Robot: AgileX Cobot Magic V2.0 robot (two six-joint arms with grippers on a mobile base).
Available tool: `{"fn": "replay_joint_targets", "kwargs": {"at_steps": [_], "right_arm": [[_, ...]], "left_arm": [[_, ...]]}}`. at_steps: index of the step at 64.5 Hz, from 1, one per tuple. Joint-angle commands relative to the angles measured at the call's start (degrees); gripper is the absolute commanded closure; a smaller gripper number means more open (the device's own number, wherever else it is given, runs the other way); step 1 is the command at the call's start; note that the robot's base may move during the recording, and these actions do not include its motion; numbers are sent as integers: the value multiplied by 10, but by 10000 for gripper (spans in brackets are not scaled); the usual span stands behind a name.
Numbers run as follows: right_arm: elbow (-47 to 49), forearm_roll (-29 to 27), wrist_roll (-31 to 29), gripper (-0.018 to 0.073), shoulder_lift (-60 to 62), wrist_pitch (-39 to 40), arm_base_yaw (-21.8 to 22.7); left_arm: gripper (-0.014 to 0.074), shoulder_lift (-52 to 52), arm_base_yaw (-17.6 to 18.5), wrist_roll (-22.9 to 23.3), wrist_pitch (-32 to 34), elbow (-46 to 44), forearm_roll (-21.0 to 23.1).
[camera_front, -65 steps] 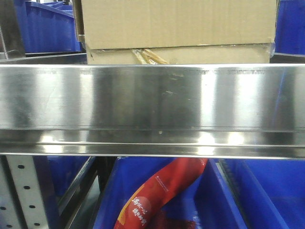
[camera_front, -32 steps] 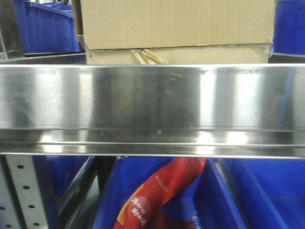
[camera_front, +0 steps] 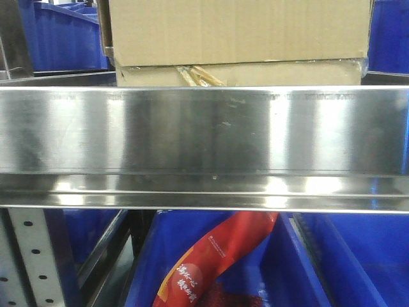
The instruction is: Stack two boxes on right shelf middle
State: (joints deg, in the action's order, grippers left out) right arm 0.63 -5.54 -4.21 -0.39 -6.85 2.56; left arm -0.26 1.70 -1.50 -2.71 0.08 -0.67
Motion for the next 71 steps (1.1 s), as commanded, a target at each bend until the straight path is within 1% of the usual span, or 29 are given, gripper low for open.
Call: {"fn": "replay_joint_targets", "kwargs": {"at_steps": [1, 71], "right_arm": [[-6, -5, 1, 712, 4, 24, 2], [-6, -5, 1, 712, 4, 23, 2]], "left_arm": [[707, 3, -1, 0, 11, -1, 4], [707, 3, -1, 0, 11, -1, 4]]}}
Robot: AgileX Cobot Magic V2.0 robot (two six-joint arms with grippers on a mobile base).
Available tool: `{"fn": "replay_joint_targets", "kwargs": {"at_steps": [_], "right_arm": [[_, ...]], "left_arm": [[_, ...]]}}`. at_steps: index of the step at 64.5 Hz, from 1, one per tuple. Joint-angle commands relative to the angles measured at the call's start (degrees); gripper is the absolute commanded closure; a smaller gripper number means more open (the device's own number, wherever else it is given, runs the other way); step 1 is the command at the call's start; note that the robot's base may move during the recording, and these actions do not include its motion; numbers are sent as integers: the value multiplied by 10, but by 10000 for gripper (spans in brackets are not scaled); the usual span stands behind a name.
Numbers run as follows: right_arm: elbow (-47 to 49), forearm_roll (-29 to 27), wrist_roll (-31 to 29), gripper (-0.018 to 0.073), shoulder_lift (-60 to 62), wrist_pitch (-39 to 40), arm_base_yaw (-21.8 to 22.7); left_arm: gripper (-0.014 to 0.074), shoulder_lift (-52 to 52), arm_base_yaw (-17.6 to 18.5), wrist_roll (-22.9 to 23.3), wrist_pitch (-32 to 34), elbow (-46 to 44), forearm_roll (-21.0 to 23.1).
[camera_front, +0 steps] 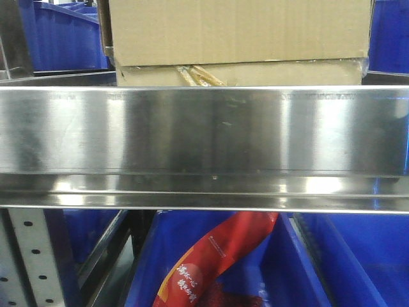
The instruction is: Stack two boxes on right shelf middle
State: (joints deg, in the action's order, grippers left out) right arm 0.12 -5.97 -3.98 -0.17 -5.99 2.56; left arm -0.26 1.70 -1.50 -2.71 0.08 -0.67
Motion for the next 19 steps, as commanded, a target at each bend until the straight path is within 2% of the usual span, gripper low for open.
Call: {"fn": "replay_joint_targets", "kwargs": {"at_steps": [1, 19], "right_arm": [[-1, -1, -1, 712, 2, 14, 2], [-1, -1, -1, 712, 2, 14, 2]], "left_arm": [[707, 3, -1, 0, 11, -1, 4], [707, 3, -1, 0, 11, -1, 4]]}}
